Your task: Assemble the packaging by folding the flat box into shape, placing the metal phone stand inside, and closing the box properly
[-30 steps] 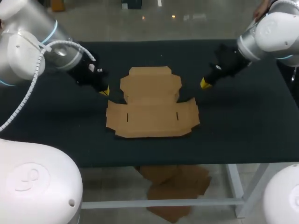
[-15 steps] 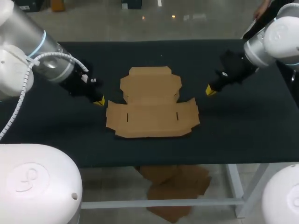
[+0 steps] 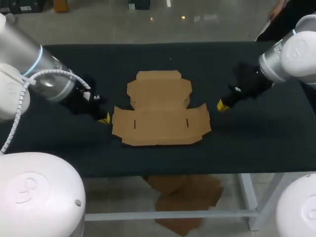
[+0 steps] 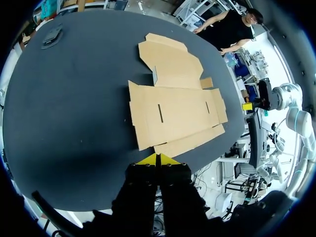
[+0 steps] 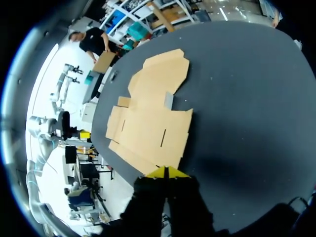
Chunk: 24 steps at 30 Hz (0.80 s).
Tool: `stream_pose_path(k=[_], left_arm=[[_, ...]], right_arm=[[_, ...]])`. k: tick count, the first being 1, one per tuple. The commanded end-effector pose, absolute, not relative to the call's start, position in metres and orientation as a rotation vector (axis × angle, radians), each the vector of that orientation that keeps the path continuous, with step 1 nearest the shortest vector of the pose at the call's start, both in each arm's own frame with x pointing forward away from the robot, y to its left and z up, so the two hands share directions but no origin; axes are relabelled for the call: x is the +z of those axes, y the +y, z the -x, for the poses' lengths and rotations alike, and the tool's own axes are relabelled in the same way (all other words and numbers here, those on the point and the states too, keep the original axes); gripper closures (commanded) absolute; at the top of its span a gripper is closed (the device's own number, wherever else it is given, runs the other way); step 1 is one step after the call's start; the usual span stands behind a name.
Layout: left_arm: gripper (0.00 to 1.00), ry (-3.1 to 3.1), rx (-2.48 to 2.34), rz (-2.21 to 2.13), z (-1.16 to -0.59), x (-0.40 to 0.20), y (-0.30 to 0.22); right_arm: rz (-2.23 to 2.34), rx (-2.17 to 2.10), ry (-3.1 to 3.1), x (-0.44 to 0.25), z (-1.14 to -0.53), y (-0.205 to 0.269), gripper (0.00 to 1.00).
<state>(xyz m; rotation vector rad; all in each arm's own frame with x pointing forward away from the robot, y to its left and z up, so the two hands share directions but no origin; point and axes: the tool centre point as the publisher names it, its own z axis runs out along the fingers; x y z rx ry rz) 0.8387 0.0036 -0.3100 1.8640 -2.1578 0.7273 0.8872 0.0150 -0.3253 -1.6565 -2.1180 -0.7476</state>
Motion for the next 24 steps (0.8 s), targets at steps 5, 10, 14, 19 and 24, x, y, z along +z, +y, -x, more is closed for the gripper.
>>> stream_pose_path(k=[5, 10, 14, 19, 24], left_arm=[[1.00, -2.139, 0.748, -1.856, -0.823, -0.320, 0.000], [1.00, -2.136, 0.753, -1.850, -0.814, -0.326, -0.004], [1.00, -2.125, 0.761, -1.844, -0.808, -0.332, -0.007], [1.00, -2.111, 0.764, -1.826, -0.799, -0.340, -0.010], [1.00, -2.097, 0.767, -1.816, -0.789, -0.347, -0.011]], right_arm=[[1.675, -0.785, -2.106, -0.330, -0.862, 0.010, 1.00], [1.678, -0.796, -2.095, -0.333, -0.847, 0.009, 1.00], [1.676, -0.802, -2.086, -0.337, -0.836, 0.009, 1.00], [1.677, -0.805, -2.073, -0.344, -0.823, 0.009, 1.00], [1.676, -0.799, -2.067, -0.350, -0.814, 0.011, 1.00]])
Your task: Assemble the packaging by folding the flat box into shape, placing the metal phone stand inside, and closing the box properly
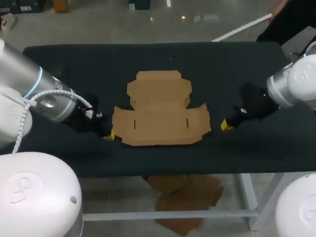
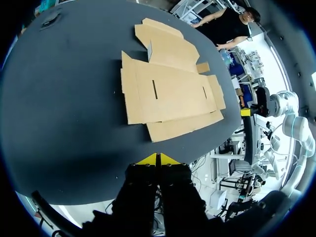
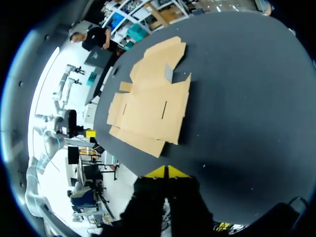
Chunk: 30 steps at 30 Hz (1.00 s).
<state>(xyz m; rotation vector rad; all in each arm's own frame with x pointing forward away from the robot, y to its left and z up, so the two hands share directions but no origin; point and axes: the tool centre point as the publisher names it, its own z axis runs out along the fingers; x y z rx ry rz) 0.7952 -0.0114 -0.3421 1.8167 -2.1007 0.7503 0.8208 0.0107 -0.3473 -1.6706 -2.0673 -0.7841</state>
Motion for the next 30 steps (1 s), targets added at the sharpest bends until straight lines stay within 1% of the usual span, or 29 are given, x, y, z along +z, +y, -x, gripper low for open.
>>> stream_pose_path(k=[1, 11, 30], left_arm=[[1.00, -2.093, 0.770, -1.813, -0.787, -0.349, -0.011], [1.00, -2.065, 0.735, -1.815, -0.784, -0.368, -0.015], [1.00, -2.027, 0.699, -1.837, -0.800, -0.394, -0.017]], right_arm=[[1.683, -0.796, -2.070, -0.351, -0.812, 0.011, 1.00], [1.676, -0.795, -2.056, -0.370, -0.802, 0.020, 1.00], [1.664, -0.783, -2.008, -0.399, -0.801, 0.033, 1.00]])
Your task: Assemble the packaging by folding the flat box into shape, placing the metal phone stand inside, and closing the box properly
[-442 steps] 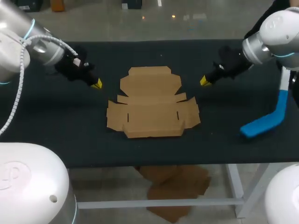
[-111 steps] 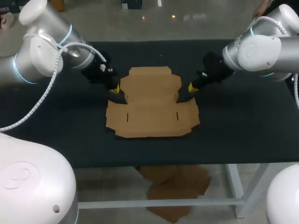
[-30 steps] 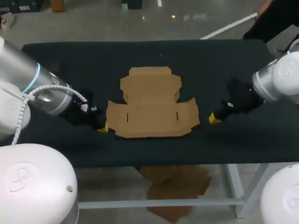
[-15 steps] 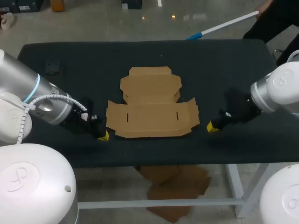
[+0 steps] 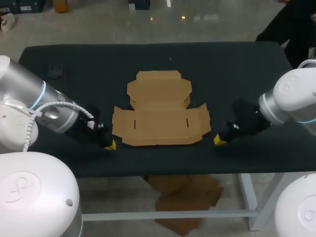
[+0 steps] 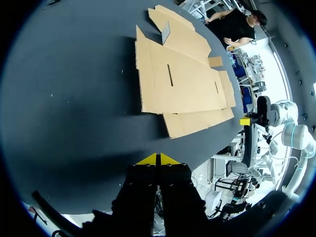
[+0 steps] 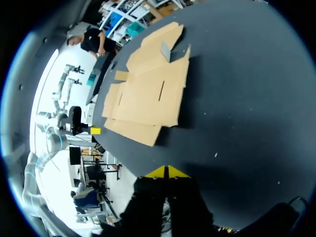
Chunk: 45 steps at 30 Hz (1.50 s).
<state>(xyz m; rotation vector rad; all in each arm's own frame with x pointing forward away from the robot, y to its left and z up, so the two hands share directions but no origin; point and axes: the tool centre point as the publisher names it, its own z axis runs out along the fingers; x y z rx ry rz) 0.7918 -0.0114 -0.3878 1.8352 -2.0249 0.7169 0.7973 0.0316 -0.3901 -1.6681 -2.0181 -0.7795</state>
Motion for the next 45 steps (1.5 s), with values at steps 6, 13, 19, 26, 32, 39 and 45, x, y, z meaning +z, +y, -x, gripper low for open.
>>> stream_pose_path(k=[6, 13, 19, 26, 32, 39, 45], left_arm=[[1.00, -2.020, 0.684, -1.853, -0.808, -0.400, -0.020], [1.00, -2.006, 0.667, -1.885, -0.815, -0.406, -0.022], [1.00, -1.999, 0.669, -1.885, -0.821, -0.410, -0.022], [1.00, -1.989, 0.667, -1.890, -0.825, -0.414, -0.023], [1.00, -1.975, 0.661, -1.885, -0.827, -0.413, -0.025], [1.00, -1.977, 0.662, -1.881, -0.823, -0.409, -0.031], [1.00, -1.992, 0.668, -1.870, -0.821, -0.407, -0.035]], right_arm=[[1.671, -0.785, -2.008, -0.404, -0.807, 0.040, 1.00], [1.681, -0.761, -2.000, -0.413, -0.814, 0.047, 1.00], [1.678, -0.754, -1.998, -0.418, -0.820, 0.051, 1.00], [1.673, -0.748, -1.994, -0.421, -0.827, 0.057, 1.00], [1.663, -0.751, -2.001, -0.419, -0.831, 0.061, 1.00], [1.653, -0.754, -2.004, -0.419, -0.830, 0.065, 1.00], [1.644, -0.759, -2.000, -0.418, -0.826, 0.069, 1.00]])
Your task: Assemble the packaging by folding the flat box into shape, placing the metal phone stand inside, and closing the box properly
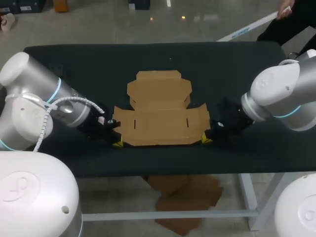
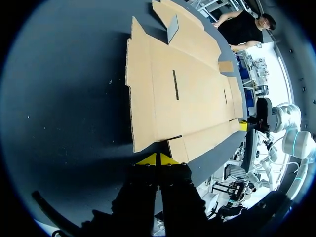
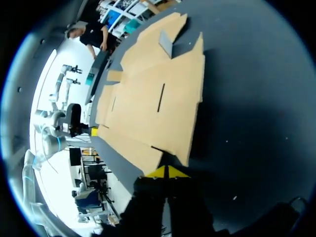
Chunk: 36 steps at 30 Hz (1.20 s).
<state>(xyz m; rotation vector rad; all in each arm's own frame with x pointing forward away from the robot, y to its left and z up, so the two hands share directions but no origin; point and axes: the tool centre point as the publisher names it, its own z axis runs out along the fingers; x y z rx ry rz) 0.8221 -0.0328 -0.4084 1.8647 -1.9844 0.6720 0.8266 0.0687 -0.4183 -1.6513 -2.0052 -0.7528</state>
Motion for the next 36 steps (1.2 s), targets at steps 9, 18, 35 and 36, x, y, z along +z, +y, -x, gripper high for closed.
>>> stream_pose_path(k=[9, 18, 35, 36], left_arm=[[1.00, -2.001, 0.671, -1.856, -0.821, -0.408, -0.037], [1.00, -2.004, 0.676, -1.862, -0.820, -0.407, -0.035], [1.00, -2.078, 0.677, -1.823, -0.818, -0.396, -0.046], [1.00, -2.083, 0.676, -1.821, -0.818, -0.395, -0.047]], right_arm=[[1.652, -0.768, -1.976, -0.418, -0.826, 0.072, 1.00], [1.677, -0.814, -1.936, -0.410, -0.826, 0.068, 1.00], [1.651, -0.813, -1.944, -0.406, -0.830, 0.084, 1.00], [1.654, -0.810, -1.951, -0.405, -0.830, 0.084, 1.00]])
